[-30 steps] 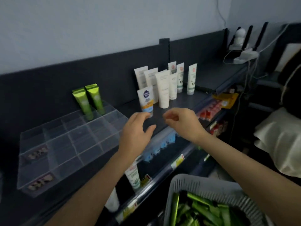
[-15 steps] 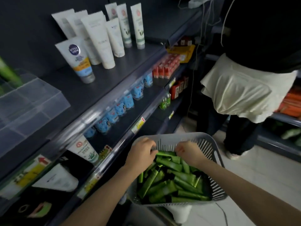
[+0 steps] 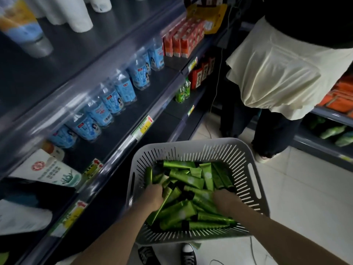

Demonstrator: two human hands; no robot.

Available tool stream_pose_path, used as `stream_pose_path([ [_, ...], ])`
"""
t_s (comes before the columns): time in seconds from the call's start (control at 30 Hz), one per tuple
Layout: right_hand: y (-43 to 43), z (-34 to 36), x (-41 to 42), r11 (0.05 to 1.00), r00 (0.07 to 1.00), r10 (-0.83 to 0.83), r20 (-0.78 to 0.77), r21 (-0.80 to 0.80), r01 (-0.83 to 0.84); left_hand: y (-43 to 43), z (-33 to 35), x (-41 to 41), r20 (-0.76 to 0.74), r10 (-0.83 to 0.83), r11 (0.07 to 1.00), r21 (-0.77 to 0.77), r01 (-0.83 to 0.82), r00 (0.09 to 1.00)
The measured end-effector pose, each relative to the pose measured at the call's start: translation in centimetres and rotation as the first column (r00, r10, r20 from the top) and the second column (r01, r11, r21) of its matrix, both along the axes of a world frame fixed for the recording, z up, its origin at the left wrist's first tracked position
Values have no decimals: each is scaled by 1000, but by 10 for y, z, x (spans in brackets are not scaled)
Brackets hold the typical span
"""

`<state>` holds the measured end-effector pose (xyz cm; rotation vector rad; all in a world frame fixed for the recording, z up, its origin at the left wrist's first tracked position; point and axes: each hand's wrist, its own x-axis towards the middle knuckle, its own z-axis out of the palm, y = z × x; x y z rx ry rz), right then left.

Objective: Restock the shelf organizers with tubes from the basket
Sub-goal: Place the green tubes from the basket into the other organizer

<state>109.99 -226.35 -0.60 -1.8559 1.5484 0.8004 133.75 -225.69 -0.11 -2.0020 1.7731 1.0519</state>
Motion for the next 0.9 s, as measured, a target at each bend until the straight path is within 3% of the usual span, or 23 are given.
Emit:
stream_pose_path([
  [0.13, 0, -10, 5, 1000, 998, 22, -67, -10, -23, 6, -18, -6, 81, -93, 993, 80, 87, 992],
  [0.33, 4, -15, 5, 999, 998, 46, -43, 11, -46, 11, -21, -13, 131, -109, 993, 49, 104, 985],
  [0.57, -14, 4, -6, 994, 994, 105, -19, 25, -104, -3, 14, -2, 9, -43, 999, 5, 43, 999],
  [0.77, -49, 72, 10, 974, 973, 156, 173, -192, -122, -15, 68, 19, -72, 12, 992, -126, -21, 997],
  [0.9, -68, 130, 23, 937, 933, 170, 318, -346, -52, -16, 123, 30, -275, 186, 961, -150, -233, 943],
])
